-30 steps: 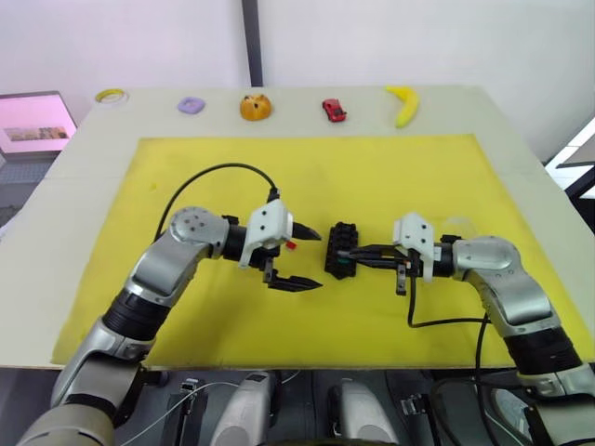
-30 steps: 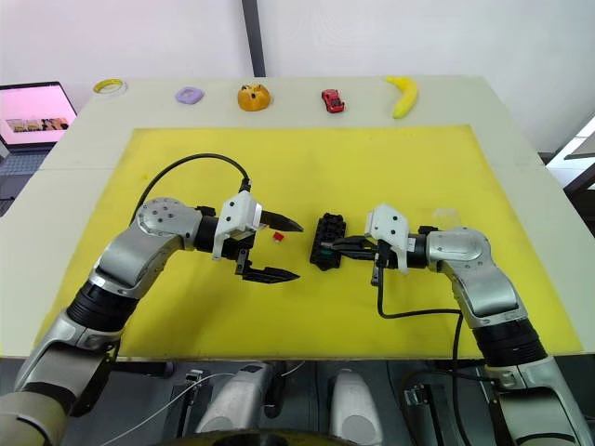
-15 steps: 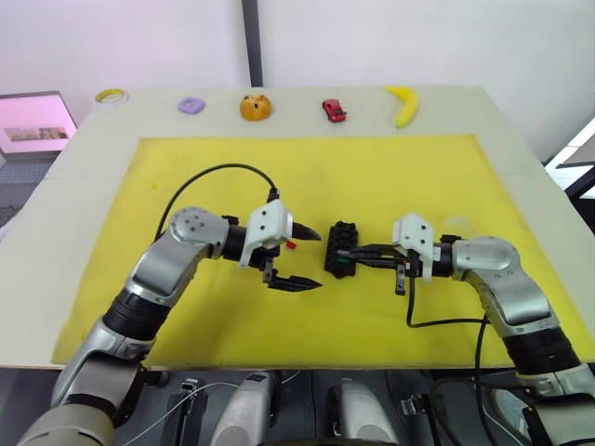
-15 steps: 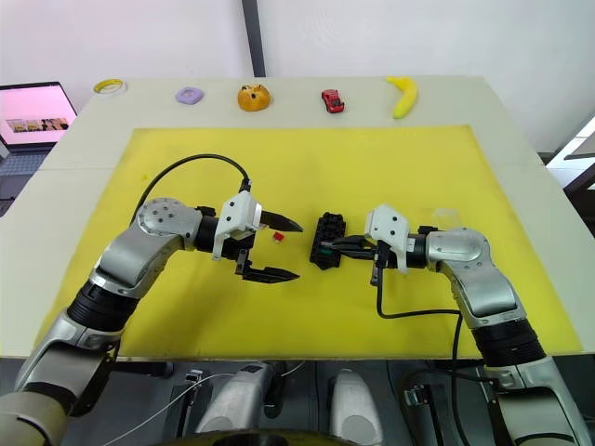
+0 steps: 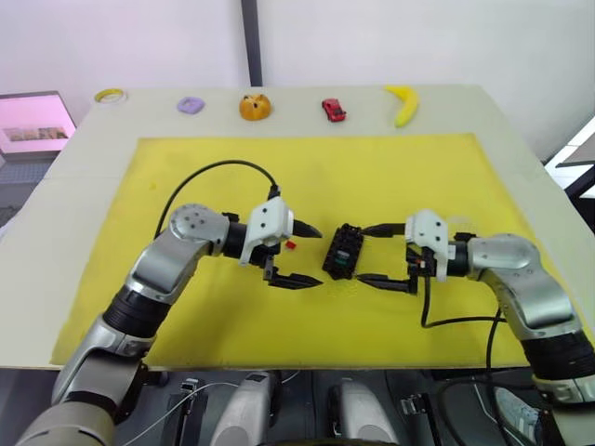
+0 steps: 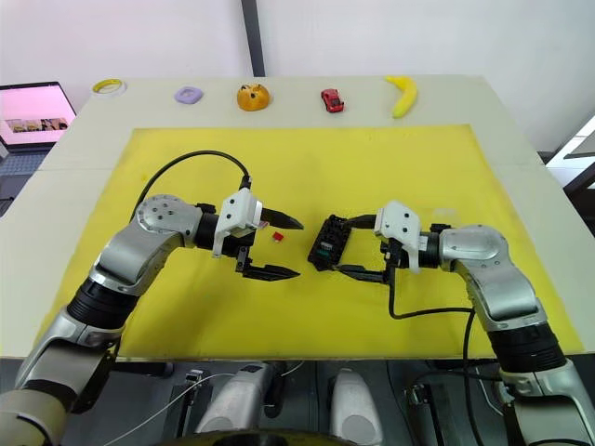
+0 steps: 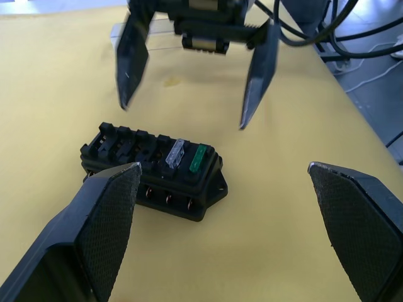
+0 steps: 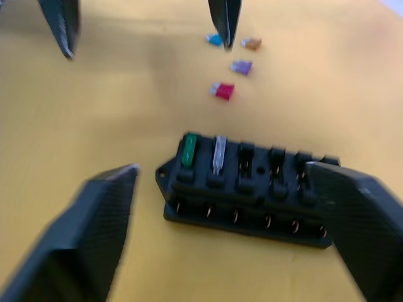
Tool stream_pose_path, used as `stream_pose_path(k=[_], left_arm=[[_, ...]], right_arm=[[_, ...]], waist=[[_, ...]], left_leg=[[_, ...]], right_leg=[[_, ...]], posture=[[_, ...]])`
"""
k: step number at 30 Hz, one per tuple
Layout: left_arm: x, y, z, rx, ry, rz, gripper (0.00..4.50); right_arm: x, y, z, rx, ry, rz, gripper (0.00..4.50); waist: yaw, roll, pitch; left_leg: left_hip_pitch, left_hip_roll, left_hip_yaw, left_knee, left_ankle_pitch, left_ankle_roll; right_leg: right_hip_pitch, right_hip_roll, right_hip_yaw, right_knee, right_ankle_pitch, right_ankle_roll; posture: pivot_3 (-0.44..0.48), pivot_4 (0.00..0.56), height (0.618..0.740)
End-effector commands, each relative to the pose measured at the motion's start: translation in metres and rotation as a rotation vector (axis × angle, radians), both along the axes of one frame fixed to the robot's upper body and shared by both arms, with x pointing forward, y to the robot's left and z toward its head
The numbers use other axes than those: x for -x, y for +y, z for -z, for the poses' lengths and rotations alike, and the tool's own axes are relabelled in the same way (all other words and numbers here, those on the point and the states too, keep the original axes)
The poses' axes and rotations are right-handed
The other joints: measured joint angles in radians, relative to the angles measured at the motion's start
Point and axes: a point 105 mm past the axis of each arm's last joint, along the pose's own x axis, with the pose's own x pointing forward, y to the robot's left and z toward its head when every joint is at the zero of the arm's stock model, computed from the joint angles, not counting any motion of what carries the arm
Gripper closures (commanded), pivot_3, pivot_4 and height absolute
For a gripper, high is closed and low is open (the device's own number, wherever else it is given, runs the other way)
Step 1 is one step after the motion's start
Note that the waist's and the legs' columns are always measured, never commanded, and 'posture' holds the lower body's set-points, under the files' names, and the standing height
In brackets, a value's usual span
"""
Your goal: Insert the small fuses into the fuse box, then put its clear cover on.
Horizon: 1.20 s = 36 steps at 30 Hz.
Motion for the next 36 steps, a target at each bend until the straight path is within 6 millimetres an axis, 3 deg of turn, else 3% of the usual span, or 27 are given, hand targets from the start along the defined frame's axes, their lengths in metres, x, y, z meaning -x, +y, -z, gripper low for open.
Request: stream_pose_path(k=[1, 5, 8, 15, 36], left_arm=[[0.0, -0.001, -0.01, 0.021, -0.048, 0.014, 0.0], [0.0, -0.002, -0.009, 0.022, -0.05, 0.018, 0.0], [0.0, -0.002, -0.007, 0.015, -0.061, 0.02, 0.0], [-0.001, -0.002, -0.007, 0.018, -0.068, 0.016, 0.0], [-0.004, -0.002, -0.008, 0.02, -0.076, 0.009, 0.0]], right_arm=[[0.0, 0.004, -0.018, -0.037, -0.039, -0.005, 0.05], [0.002, 0.015, -0.014, -0.091, 0.017, 0.01, 0.05], [0.001, 0.023, -0.008, -0.138, 0.063, 0.036, 0.88], [-0.003, 0.033, -0.004, -0.184, 0.109, 0.091, 4.43], [-0.009, 0.024, 0.033, -0.01, 0.144, 0.191, 4.43]], waist=[[0.0, 0.0, 0.0], [-0.001, 0.0, 0.0], [-0.001, 0.0, 0.0], [0.0, 0.0, 0.0], [0.001, 0.0, 0.0]], left_leg=[[0.0, 0.0, 0.0, 0.0, 0.0, 0.0], [-0.001, 0.0, 0.0, 0.0, 0.0, 0.0], [-0.001, 0.0, 0.0, 0.0, 0.0, 0.0], [-0.001, 0.0, 0.0, 0.0, 0.0, 0.0], [0.0, 0.0, 0.0, 0.0, 0.0, 0.0]], right_leg=[[0.0, 0.0, 0.0, 0.0, 0.0, 0.0], [-0.001, 0.0, 0.0, 0.0, 0.0, 0.0], [-0.001, 0.0, 0.0, 0.0, 0.0, 0.0], [-0.002, 0.0, 0.0, 0.0, 0.0, 0.0], [-0.003, 0.0, 0.0, 0.0, 0.0, 0.0]], posture=[[0.0, 0.15, 0.735], [0.0, 0.15, 0.735], [0.0, 0.15, 0.735], [0.0, 0.15, 0.735], [0.0, 0.15, 0.735]])
